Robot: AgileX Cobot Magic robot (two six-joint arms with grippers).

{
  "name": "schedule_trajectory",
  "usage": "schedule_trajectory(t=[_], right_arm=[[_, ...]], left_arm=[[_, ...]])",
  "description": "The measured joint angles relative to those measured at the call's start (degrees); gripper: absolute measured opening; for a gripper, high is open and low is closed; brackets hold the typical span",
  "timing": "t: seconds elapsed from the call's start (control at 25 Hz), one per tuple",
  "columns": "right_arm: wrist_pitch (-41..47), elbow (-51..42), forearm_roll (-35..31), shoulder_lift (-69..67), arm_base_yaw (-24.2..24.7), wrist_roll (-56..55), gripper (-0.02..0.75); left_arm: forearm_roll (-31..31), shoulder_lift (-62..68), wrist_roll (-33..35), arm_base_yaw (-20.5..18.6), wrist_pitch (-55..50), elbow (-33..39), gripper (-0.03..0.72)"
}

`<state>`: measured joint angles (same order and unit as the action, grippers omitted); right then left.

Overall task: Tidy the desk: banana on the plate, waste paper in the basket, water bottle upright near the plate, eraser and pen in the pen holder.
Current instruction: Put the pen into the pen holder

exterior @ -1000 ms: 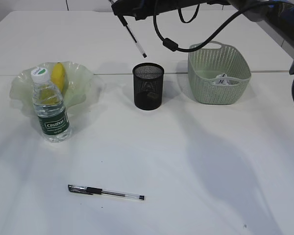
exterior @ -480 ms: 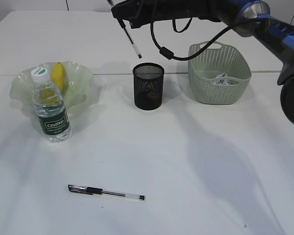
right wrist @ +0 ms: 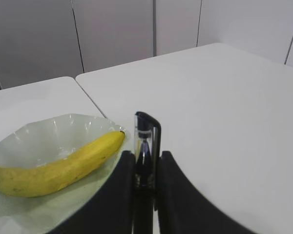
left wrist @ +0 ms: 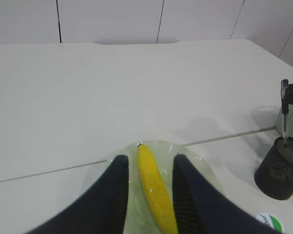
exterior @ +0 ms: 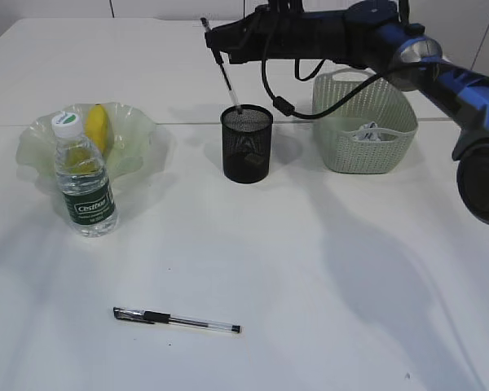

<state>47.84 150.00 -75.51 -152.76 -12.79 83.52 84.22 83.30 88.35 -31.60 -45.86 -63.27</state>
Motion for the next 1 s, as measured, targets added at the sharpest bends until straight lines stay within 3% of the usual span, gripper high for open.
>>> schedule_trajectory(t=[0.64,1.0], right_arm=[[2.71,0.00,0.50,-5.13,1.51,-4.26,0.060],[11.06,0.00,0.82,-5.13,3.81,-6.73,0.060]], left_arm=[[0.00,0.00,0.00,0.00,0.00,0.00,0.214],[0.77,0.00,0.00,0.00,0.00,0.00,0.214]])
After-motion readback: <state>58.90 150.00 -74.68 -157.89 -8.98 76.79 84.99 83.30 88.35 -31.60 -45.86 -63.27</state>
